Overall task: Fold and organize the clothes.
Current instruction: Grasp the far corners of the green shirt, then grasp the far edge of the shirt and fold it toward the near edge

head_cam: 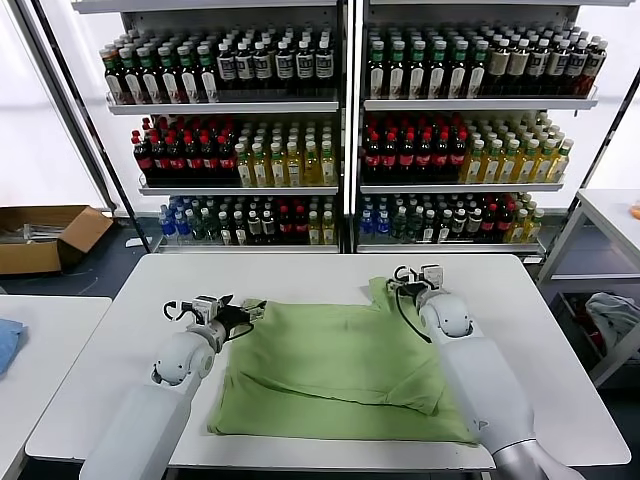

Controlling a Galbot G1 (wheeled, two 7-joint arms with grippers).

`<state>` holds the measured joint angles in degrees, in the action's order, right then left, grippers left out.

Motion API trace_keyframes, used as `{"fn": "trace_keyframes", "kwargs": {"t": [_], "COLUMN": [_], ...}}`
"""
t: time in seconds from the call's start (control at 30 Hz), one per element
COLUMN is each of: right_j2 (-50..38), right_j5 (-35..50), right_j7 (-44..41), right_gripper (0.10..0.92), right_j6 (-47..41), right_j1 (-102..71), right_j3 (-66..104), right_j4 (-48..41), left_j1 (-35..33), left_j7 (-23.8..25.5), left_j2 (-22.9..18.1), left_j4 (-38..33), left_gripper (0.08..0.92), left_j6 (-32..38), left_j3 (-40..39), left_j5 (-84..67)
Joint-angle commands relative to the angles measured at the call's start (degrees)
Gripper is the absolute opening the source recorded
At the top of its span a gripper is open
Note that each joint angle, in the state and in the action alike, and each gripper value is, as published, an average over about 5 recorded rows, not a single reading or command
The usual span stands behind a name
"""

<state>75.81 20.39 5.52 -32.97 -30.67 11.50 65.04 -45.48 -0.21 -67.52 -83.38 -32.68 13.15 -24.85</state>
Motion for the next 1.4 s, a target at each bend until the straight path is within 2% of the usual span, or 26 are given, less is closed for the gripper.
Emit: {"fn": "trace_keyframes", "kwargs": {"t": [0.03,0.13,0.63,0.83,0.97,1.13,1.4], "right_j2": [1.67,1.53,0.63,0.23,0.09,0.85,1.91], "right_j5": [-0.7,-0.72,-1.95,-1.75,-1.11,-0.23,-0.54], "right_j7": [0.05,0.34,-0.06,-0.36,-0.04,0.55,2.18], "right_gripper": [0.815,0.758,0.326,0.156,0.107,0.107,0.107], "right_j6": [-0.12,-0.11,-0.08,1.04,2.04,3.61,5.15], "right_j1": [0.75,0.2,-2.54,-4.09,-4.85,-5.76,-9.75], "right_j3": [-0.27,-0.15,-0.52,0.15,1.23,2.84,4.21], "right_j4": [-2.35,-2.04,0.88,3.5,6.63,11.56,20.48], "left_j1": [0.8,0.5,-1.44,-2.2,-2.58,-2.83,-5.79], "left_j7": [0.22,0.26,0.74,1.2,1.2,0.6,-0.19], "left_j2": [-0.29,-0.63,-0.24,-0.03,-0.06,-0.13,0.67], "left_j4": [2.51,2.71,1.14,-0.81,-2.44,-4.37,-9.27], "left_gripper": [0.774,0.694,0.26,0.107,0.087,0.087,0.087], "left_j6": [-0.07,-0.08,-0.03,2.89,7.35,11.49,11.94], "left_j3": [-0.53,-0.75,-0.74,-0.58,-0.72,-0.37,1.11], "left_j5": [0.23,0.39,0.81,1.22,1.49,1.33,1.66]}}
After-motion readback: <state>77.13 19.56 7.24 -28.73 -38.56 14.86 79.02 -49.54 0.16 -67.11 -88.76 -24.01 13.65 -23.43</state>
